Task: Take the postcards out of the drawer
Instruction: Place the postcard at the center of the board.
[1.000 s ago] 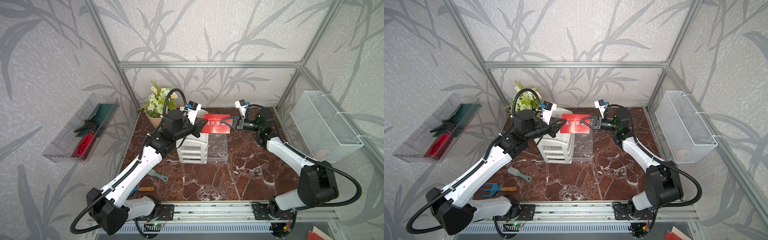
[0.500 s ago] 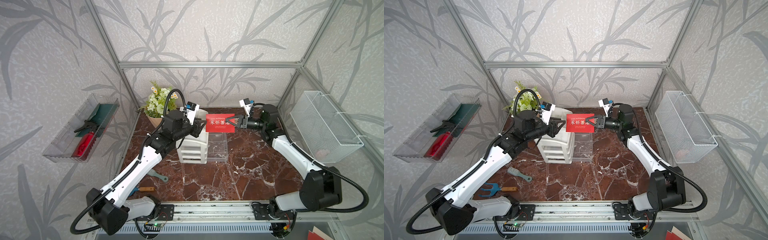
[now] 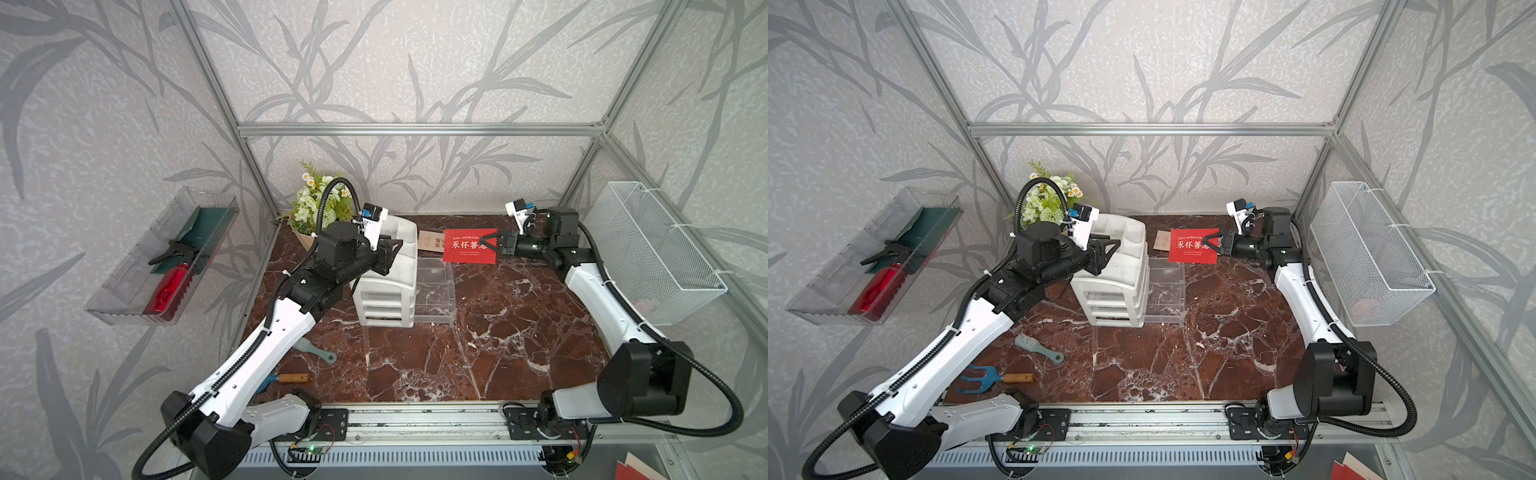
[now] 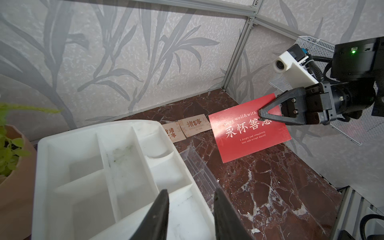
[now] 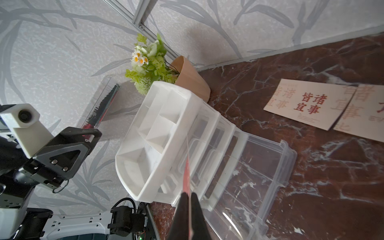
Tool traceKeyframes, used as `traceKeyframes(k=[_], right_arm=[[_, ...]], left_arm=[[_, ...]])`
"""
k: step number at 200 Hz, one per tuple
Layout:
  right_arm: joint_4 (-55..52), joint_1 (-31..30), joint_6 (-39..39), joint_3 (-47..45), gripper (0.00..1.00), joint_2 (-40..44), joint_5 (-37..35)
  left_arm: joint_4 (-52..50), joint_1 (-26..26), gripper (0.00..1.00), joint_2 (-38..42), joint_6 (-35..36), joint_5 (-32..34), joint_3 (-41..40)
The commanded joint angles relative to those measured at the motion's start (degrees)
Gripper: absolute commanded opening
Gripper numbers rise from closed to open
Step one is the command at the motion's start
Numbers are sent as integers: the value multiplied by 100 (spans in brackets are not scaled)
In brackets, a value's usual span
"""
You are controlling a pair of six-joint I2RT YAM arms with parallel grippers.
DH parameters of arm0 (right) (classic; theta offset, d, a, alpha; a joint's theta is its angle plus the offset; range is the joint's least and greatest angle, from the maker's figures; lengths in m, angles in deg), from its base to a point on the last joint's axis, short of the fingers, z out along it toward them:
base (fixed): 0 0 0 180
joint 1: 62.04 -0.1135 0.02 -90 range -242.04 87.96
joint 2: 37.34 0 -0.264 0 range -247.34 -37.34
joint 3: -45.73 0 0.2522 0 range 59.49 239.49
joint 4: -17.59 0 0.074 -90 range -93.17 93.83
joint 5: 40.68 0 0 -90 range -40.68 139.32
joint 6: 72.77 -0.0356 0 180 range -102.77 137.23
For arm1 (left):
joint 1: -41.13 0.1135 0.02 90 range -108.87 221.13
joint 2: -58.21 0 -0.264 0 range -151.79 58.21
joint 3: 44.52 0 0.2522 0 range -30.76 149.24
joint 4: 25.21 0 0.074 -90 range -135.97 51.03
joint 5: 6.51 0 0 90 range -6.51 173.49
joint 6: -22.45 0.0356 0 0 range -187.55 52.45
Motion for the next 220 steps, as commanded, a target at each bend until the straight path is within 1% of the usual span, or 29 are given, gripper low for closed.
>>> traceKeyframes(k=[1,62,89,93,110,220], right_arm=[[-996,111,759,226,0,-314,-436],[-1332,338,974,447,0,-1096,-1231],[-1422,348,1091,618,0,-1388,-1354],[-1431,348,1101,640,0,-1570,-1377],[-1445,348,1135,733,0,-1800,-1510],[-1552,409,1201,1415,0,-3077,-1468]], left_arm=[[-248,76,36,187,93,158,-87],[-405,189,36,363,172,122,-196],[-463,238,36,418,181,127,-227],[-477,245,36,425,178,123,-228],[-512,264,36,420,185,127,-227],[-599,379,36,374,168,44,-254]])
